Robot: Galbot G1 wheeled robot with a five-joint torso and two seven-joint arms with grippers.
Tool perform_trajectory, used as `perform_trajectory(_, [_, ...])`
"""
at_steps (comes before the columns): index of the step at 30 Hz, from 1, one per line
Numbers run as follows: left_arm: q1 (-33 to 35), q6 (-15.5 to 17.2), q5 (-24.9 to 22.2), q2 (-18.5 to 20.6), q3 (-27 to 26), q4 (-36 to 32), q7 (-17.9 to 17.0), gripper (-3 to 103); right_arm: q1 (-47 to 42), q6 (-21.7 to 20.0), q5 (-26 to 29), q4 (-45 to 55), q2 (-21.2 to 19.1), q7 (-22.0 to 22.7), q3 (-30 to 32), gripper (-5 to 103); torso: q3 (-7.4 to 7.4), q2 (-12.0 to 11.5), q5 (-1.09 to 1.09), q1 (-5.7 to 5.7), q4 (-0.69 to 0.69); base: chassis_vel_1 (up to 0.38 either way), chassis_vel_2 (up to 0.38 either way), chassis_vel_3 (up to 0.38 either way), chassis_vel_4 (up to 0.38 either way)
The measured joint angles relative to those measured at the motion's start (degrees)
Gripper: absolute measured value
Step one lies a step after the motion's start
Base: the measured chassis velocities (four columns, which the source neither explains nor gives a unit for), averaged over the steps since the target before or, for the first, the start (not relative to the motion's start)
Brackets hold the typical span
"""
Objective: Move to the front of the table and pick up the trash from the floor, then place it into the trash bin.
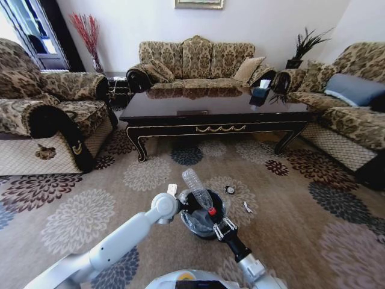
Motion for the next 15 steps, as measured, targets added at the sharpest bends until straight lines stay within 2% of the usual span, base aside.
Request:
perform_trajectory(4, [0.46, 0.0, 0.07, 0.47, -1.13, 0.05, 0.3, 0, 0.26, 0.54, 0.09, -1.39, -0.11, 0.04, 0.29, 33, 0.0, 0.0, 0.01, 0.0, 0.0, 0.0, 0.0, 0.0, 0.0])
perform_trajectory(7, [0.86, 0.0, 0.11, 0.82, -2.43, 0.18, 0.64, 0, 0.29, 0.67, 0.12, -1.45, -0.19, 0.03, 0.26, 49, 0.0, 0.0, 0.0, 0.0, 0.0, 0.0, 0.0, 0.0, 0.0])
perform_trajectory(9, [0.95, 0.0, 0.12, 0.9, -2.6, 0.18, 0.7, 0, 0.34, 0.67, 0.13, -1.34, -0.19, 0.02, 0.21, 49, 0.0, 0.0, 0.0, 0.0, -0.01, 0.0, 0.0, 0.0, 0.0])
perform_trajectory(12, [1.43, 0.0, 0.12, 1.18, -3.29, 0.18, 0.83, 0, 0.46, 0.61, 0.31, -1.05, -0.2, 0.01, 0.18, 66, 0.0, 0.0, 0.0, 0.0, 0.0, 0.0, 0.0, 0.0, 0.0])
perform_trajectory(13, [1.43, 0.0, 0.12, 1.18, -3.29, 0.18, 0.83, 0, 0.46, 0.61, 0.31, -1.05, -0.2, 0.01, 0.18, 66, 0.0, 0.0, 0.0, 0.0, 0.0, 0.0, 0.0, 0.0, 0.0])
perform_trajectory(15, [1.84, 0.0, 0.18, 1.37, -3.87, 0.26, 1.04, 0, 0.4, 0.59, 0.51, -0.7, -0.2, 0.0, 0.23, 76, 0.0, 0.0, 0.0, 0.0, -0.01, 0.0, 0.0, 0.0, 0.0])
